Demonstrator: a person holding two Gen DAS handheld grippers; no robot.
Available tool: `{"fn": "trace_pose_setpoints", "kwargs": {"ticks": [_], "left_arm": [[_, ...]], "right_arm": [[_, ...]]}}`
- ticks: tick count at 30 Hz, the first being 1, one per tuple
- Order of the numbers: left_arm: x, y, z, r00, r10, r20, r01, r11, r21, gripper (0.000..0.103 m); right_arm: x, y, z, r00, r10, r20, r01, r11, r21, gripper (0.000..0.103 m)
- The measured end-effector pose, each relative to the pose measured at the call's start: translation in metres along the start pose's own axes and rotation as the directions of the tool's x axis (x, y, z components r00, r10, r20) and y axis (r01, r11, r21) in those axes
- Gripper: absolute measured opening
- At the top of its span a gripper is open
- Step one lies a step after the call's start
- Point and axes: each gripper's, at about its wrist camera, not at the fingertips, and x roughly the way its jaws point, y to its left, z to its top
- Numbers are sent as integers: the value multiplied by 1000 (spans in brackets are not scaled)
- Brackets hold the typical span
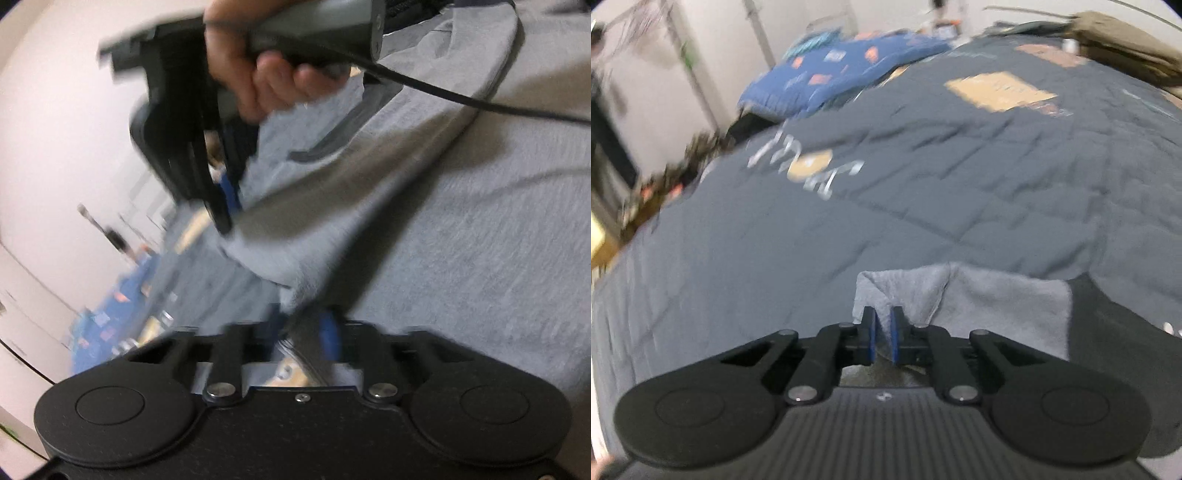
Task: Fold clothes
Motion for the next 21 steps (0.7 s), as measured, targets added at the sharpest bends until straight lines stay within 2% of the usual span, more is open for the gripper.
{"fn": "trace_pose_setpoints", "kwargs": {"ticks": [1, 3, 5, 7, 9, 11, 13, 16, 18, 21], "left_arm": [[-1, 7, 0, 1000, -17, -19, 16, 1000, -25, 0], [-5, 30, -1, 998, -52, -43, 46, 990, -132, 0], [-7, 52, -4, 995, -64, -74, 47, 978, -205, 0], [-7, 62, -7, 993, -73, -94, 49, 971, -235, 0], [-12, 56, -6, 996, -64, -64, 50, 979, -195, 1], [-15, 43, 0, 999, -43, -31, 39, 991, -132, 8], [-18, 38, 6, 998, -66, -14, 64, 991, -116, 32], [-23, 41, 7, 998, -53, 20, 55, 989, -139, 52], [-19, 37, 10, 999, -25, 32, 29, 991, -132, 52], [-3, 19, 17, 998, 39, 55, -35, 997, -67, 52]], "right_arm": [[-6, -7, 3, 999, 2, 34, -3, 999, 44, 7], [-15, -22, 7, 995, 1, 96, -13, 992, 127, 7], [-22, -38, 10, 989, -5, 149, -25, 979, 202, 7], [-18, -42, 11, 991, 4, 132, -30, 979, 200, 7], [-11, -43, 11, 995, 24, 98, -42, 982, 183, 7], [-6, -37, 8, 997, 46, 66, -55, 987, 151, 7], [-4, -30, 6, 998, 42, 54, -49, 991, 123, 7], [-3, -27, 6, 998, 47, 42, -52, 992, 114, 7], [-4, -27, 6, 998, 53, 30, -56, 993, 103, 8], [-7, -26, 6, 999, 46, 13, -47, 997, 66, 8]]}}
